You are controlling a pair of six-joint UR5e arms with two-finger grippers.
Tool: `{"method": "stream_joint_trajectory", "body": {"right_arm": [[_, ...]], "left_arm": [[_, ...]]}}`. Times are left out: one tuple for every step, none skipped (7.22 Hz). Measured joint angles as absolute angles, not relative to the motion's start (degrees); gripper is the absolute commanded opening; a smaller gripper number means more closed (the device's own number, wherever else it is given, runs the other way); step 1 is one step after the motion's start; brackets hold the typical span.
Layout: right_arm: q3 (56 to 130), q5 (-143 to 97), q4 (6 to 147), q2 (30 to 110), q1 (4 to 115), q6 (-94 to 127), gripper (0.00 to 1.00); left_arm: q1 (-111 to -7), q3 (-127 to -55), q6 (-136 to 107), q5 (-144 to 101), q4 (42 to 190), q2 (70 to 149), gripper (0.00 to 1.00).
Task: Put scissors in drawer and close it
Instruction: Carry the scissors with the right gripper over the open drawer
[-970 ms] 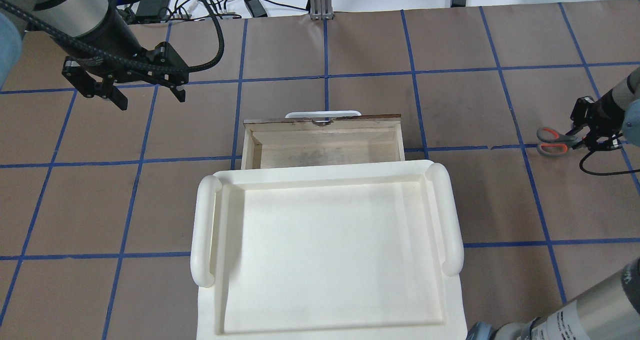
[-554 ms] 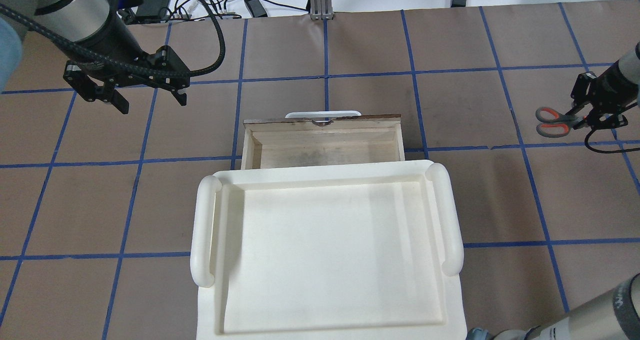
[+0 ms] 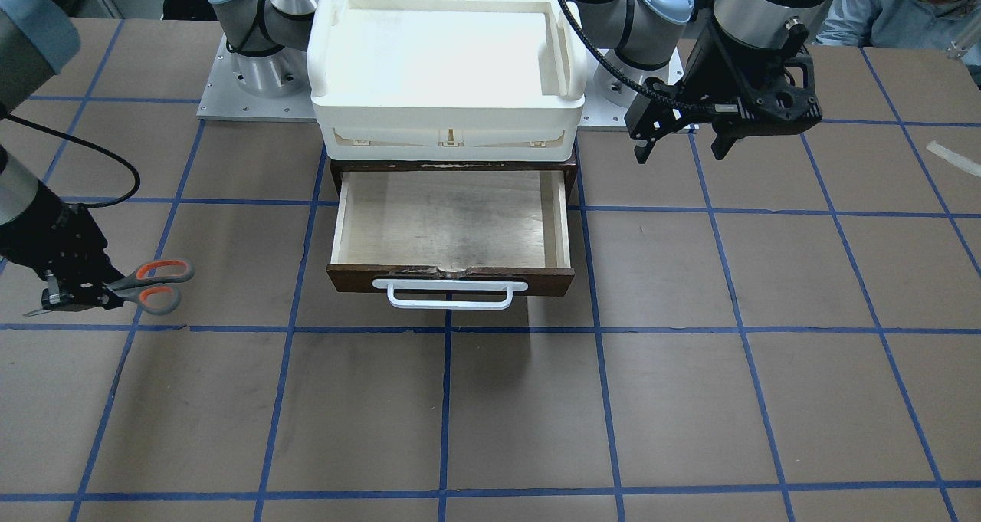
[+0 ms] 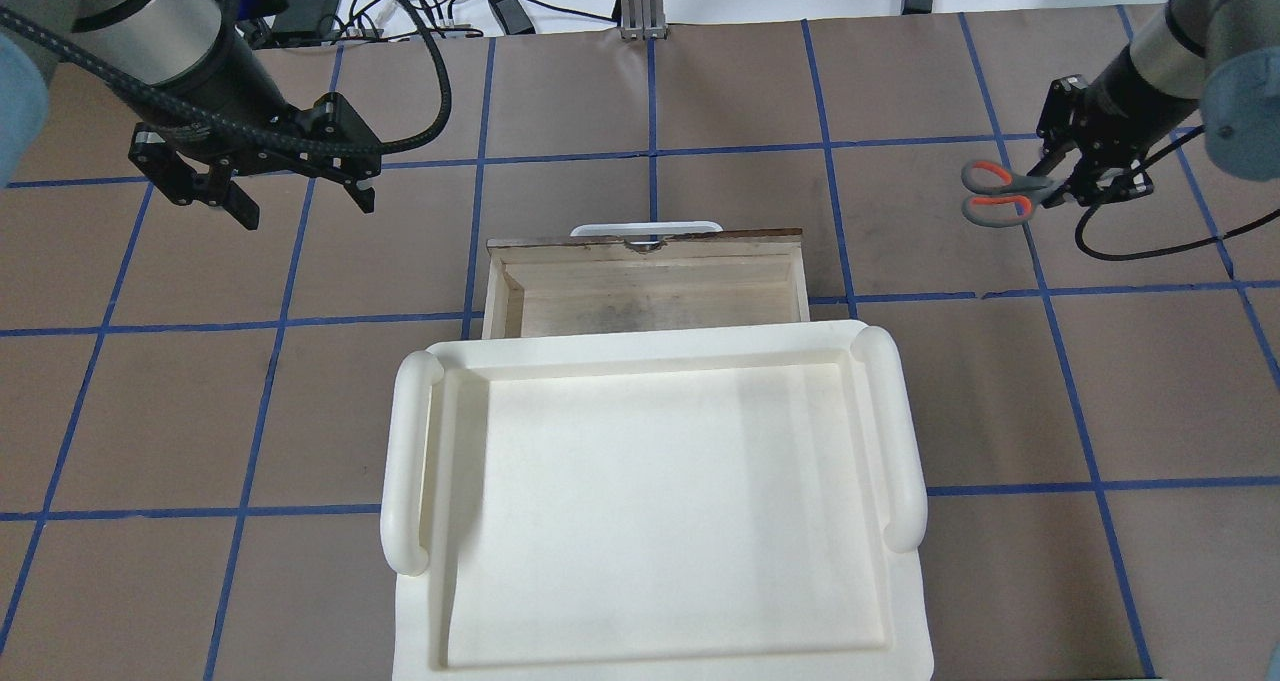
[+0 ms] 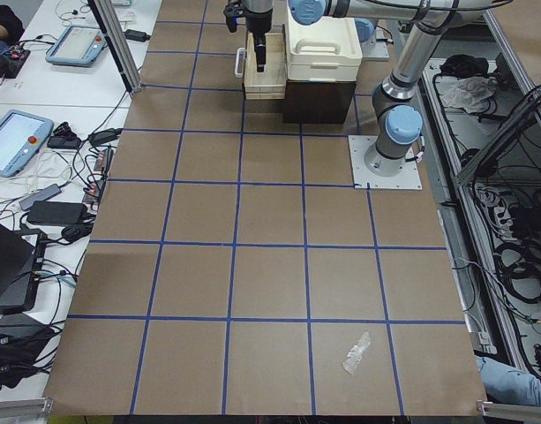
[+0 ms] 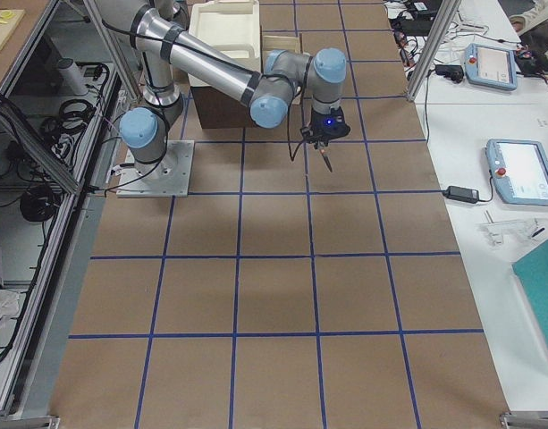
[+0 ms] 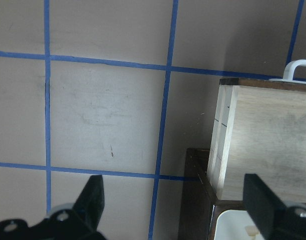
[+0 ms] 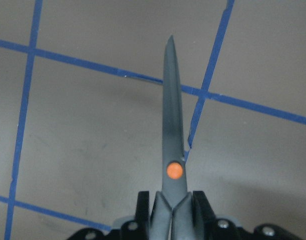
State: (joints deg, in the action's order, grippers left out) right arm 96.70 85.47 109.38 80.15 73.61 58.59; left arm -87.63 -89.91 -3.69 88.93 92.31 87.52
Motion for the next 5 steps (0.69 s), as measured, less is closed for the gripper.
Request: {"method": "stream_joint_trajectory", "body": {"right_arm": [[94.1,86.1,106.6,80.8,78.1,63.7,0.12],[92.2,86.6,104.8,81.0,82.9,68.9,0.12],[91.2,86.8,104.3,80.9,87.4,73.8,0.11],[90.7,86.6,104.3,80.8,91.1,78.0,0.11],[90.6,86.6,104.4,80.7,94.5,81.4,0.1]], "left_arm": [[-87.6,-89.9,-3.7,88.9,92.3,87.5,1.0],[-87.6,-89.9,-3.7,88.9,92.4,87.5,1.0],[-87.6,-89.9,-3.7,88.9,92.4,87.5,1.0],[-87.6,-90.0,-3.7,88.9,92.4,87.4,1.0],[-87.6,-90.1,-3.7,88.9,92.4,87.4,1.0]]}}
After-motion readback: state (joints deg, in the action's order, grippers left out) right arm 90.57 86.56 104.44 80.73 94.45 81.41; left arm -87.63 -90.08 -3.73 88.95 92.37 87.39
